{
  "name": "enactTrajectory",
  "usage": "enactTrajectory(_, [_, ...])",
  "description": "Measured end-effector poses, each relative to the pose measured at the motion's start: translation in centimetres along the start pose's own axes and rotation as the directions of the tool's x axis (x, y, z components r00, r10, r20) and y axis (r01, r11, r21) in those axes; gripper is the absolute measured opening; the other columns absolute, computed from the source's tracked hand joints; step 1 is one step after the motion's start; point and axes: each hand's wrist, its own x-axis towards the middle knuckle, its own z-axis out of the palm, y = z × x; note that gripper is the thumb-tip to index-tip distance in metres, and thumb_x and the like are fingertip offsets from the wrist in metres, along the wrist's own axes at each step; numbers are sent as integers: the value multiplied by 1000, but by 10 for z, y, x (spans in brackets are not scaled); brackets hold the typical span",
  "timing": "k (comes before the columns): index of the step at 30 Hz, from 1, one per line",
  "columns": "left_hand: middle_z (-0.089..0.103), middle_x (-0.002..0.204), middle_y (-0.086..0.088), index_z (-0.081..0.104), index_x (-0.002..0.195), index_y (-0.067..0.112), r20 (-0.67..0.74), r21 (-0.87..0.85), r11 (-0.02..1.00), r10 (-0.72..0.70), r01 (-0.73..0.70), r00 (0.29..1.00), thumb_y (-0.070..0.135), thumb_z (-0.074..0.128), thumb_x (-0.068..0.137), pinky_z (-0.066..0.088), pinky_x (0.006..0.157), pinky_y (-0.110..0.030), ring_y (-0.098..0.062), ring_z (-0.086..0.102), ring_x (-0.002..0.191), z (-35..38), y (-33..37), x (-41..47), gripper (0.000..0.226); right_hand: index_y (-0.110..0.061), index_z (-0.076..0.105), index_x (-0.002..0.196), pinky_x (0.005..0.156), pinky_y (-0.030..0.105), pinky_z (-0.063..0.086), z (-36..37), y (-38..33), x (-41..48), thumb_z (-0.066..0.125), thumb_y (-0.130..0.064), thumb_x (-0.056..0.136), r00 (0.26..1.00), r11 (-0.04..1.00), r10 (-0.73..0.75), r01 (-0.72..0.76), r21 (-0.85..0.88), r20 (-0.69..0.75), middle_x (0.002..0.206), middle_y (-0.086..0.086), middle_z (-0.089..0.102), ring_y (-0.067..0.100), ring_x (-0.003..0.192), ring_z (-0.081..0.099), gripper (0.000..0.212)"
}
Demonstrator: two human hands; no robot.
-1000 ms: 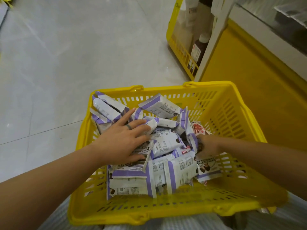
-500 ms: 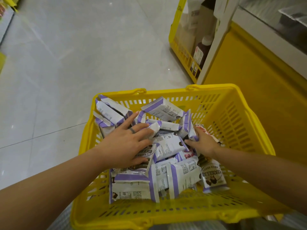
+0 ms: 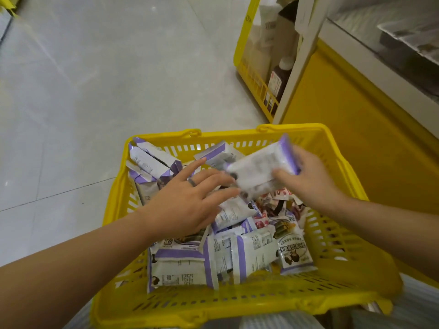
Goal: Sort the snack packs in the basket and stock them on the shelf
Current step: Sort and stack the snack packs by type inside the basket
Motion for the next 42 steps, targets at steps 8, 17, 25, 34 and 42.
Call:
enactTrajectory(8, [16,161,-9,26,150,30,531,67,997,-8,-32,847,61,35,95,-6,115,-62,-33,8,148,28,15,29,65,-10,50,134,81,24,56,12,41,21,62,-4,90,862,928,338,-373,20,378,119,6,61,19,104,63,46])
enactTrajectory(17, [-13,162,-4,5,153,32,673,98,994,-34,-44,739,69,26,92,-12,112,-63,-30,-20,146,46,13,23,74,-17,27,146,97,35,42,19,121,1,74,-47,76,640,560,569,159,-813,517,141,7,44,27,123,48,89])
enactTrajectory(25, [-13,161,-5,5,153,31,656,107,993,-34,-48,754,70,24,92,-15,111,-63,-32,-18,146,43,14,20,75,-20,32,143,100,36,42,19,115,15,75,-67,62,517,563,635,199,-802,574,140,1,47,27,125,47,103])
enactTrajectory(34, [-13,161,-7,5,153,29,661,108,992,-21,-67,750,69,24,93,-10,112,-64,-33,-17,146,41,15,18,75,-24,51,116,72,25,39,18,113,-26,65,-40,86,612,737,363,272,-619,702,112,-1,55,13,94,51,37])
enactTrajectory(42, [-12,161,-7,5,153,29,653,98,994,-23,-53,757,69,26,93,-9,112,-64,-33,-17,146,43,15,17,75,-28,31,137,83,33,44,23,119,-31,76,-41,73,554,592,427,426,-684,715,134,0,42,23,115,51,80])
